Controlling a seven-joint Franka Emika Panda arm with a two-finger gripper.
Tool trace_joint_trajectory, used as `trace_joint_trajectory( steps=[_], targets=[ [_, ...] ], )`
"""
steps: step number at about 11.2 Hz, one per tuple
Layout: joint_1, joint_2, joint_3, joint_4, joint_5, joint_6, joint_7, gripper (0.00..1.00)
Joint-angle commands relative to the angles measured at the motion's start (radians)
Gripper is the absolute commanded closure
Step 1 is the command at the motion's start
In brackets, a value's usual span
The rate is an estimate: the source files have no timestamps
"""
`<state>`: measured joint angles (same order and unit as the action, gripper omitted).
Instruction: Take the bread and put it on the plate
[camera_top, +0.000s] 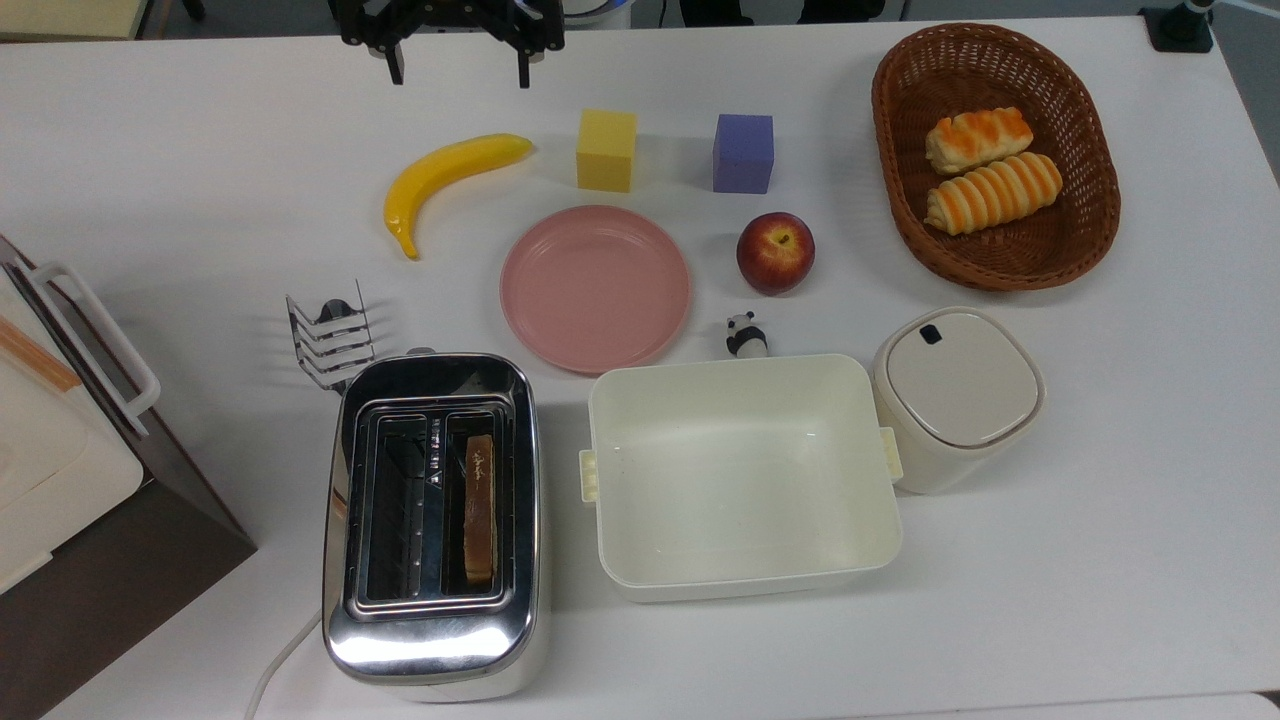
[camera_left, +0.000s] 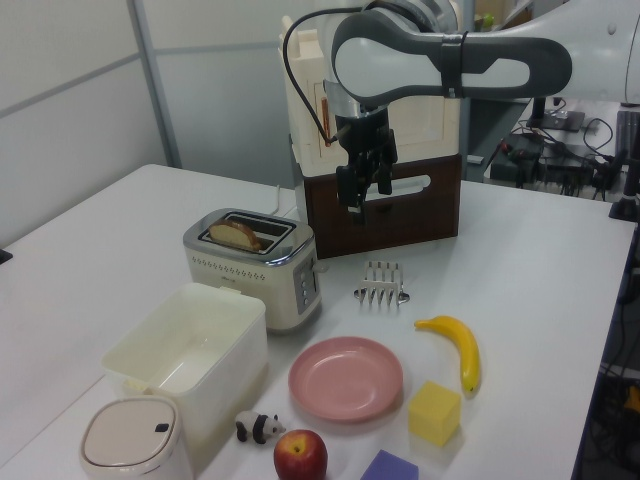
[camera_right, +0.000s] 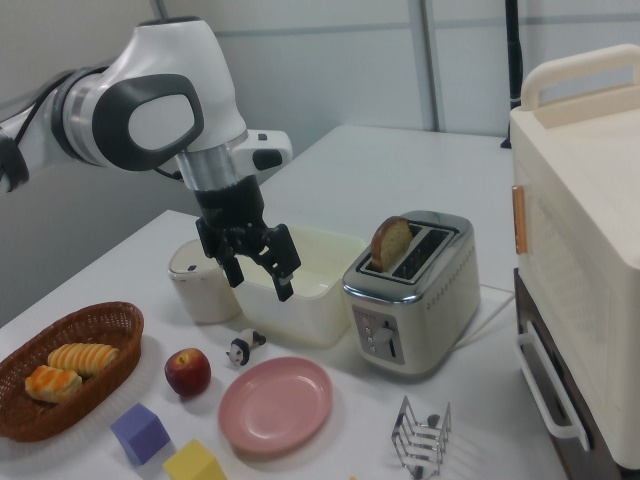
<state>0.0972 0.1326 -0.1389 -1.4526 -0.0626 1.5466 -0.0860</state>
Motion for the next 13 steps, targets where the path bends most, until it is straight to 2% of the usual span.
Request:
trace_joint_trajectory(
  steps=[1, 3, 8, 13],
  targets=[
    [0.004, -0.019, -0.007, -0.02, 0.006, 0.021, 0.017, 0.0],
    [0.003, -0.018, -0.007, -0.018, 0.032, 0.023, 0.014, 0.0],
    [0.004, -0.01, -0.007, -0.018, 0.035, 0.111, 0.014, 0.0],
    [0.003, 0.027, -0.007, -0.018, 0.037, 0.335, 0.015, 0.0]
  ],
)
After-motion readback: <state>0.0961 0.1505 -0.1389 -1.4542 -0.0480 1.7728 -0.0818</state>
